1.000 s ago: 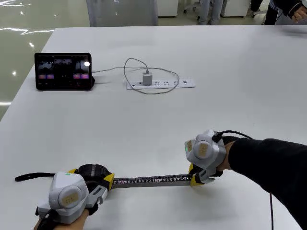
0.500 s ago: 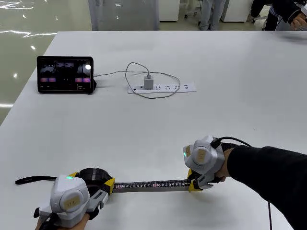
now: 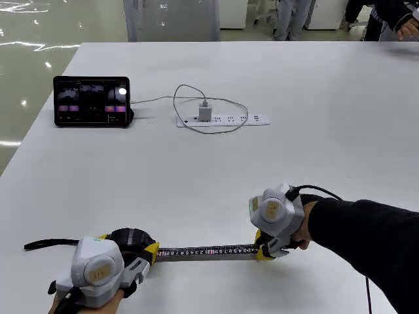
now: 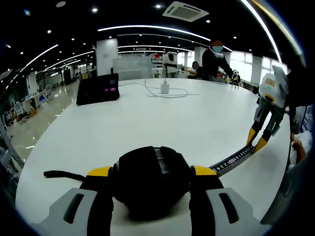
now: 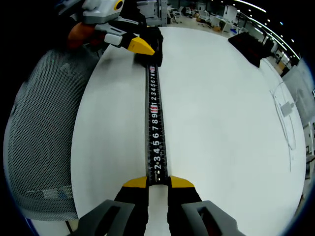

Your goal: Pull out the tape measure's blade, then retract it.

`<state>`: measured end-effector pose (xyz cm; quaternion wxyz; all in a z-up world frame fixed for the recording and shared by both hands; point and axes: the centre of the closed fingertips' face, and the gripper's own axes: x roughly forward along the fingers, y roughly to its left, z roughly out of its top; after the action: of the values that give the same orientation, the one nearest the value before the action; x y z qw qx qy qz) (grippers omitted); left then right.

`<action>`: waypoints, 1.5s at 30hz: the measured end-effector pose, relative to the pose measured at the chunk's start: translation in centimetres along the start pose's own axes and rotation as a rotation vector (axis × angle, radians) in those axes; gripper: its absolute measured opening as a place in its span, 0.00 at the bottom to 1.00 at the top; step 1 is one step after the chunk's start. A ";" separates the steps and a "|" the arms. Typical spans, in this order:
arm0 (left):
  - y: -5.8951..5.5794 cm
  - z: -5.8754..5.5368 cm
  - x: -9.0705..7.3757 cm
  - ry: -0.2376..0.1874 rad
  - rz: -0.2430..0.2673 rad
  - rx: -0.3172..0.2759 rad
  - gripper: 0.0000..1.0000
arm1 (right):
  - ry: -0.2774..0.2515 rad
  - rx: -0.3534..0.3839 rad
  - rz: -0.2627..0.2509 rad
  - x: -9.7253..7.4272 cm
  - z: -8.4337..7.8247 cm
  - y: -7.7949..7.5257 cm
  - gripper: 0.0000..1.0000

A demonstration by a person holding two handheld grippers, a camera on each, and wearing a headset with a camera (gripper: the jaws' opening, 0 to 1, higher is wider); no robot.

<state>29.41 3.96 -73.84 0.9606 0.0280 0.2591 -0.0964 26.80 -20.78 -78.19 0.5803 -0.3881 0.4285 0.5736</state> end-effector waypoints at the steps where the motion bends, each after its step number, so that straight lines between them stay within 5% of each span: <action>1: 0.0 0.0 0.0 0.000 0.000 0.001 0.58 | -0.001 -0.009 0.001 0.0 0.0 -0.1 0.10; 45: 0.0 -0.1 0.0 0.017 -0.009 -0.005 0.57 | -0.038 -0.008 0.016 0.6 2.0 -0.1 0.10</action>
<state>29.35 3.93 -73.90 0.9580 0.0254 0.2675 -0.1000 26.94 -18.74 -78.07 0.5820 -0.3760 0.4184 0.5872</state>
